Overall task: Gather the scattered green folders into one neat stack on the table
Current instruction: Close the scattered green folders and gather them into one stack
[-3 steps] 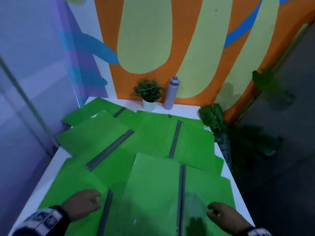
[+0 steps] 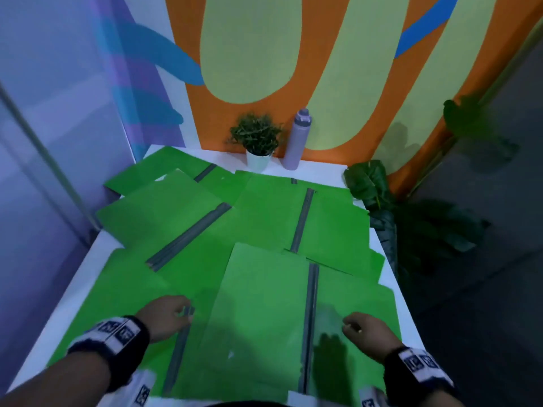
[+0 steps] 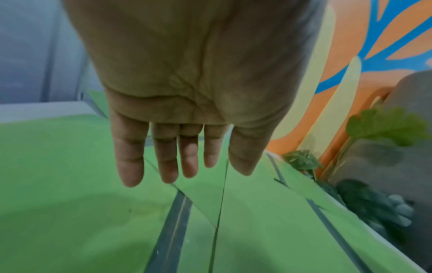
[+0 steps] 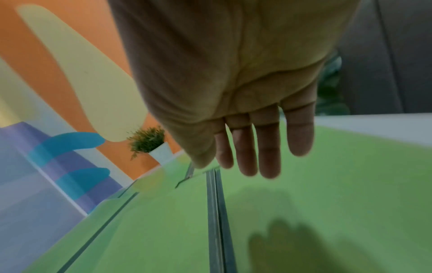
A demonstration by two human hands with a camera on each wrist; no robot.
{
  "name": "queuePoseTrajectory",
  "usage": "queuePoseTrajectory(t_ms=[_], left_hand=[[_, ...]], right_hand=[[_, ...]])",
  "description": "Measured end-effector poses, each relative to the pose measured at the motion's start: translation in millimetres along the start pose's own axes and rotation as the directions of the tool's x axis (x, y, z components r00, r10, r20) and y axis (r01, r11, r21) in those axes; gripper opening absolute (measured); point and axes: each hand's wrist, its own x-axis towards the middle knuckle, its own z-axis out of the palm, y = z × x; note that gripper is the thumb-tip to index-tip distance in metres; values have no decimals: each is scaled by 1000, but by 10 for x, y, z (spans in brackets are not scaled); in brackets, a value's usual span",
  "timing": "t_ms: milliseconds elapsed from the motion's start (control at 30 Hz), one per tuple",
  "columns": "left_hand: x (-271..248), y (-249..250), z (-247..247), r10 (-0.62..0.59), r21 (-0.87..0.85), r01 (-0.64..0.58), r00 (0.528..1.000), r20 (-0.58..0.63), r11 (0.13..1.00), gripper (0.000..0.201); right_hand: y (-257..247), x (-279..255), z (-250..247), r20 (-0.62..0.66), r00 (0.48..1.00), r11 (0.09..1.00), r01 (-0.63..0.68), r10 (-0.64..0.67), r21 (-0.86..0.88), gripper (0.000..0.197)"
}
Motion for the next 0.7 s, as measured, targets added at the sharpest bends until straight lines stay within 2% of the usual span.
queuePoseTrajectory(t_ms=[67,167,200,267,400,500,600,700], left_hand=[[47,138,95,-24,-14,24,1000,9,1000,39],[166,200,359,-103,-18,104,994,32,994,56],[183,233,419,-118,-28,119,992,41,992,53],[182,334,503,-97,-51,99,995,36,994,38],[210,451,662,-106,-127,113,993,56,985,54],[180,552,685,-68,-265,82,996,62,961,36],[96,618,655,-7,-486,47,996,84,873,67],[-46,685,555,98,-581,-55,994,42,812,75]], right_hand=[[-33,154,98,-15,999,999,-34,35,30,38],[-41,287,310,5,994,994,-109,109,13,45],[-58,312,370,7,993,993,-117,117,7,45],[-63,363,515,24,993,993,-119,119,-5,40],[-69,420,700,55,995,997,-81,82,-16,33],[-61,452,729,39,996,997,-78,78,1,32],[-61,435,670,-9,996,993,-84,85,79,29],[-87,378,549,-79,993,973,-69,89,222,31]])
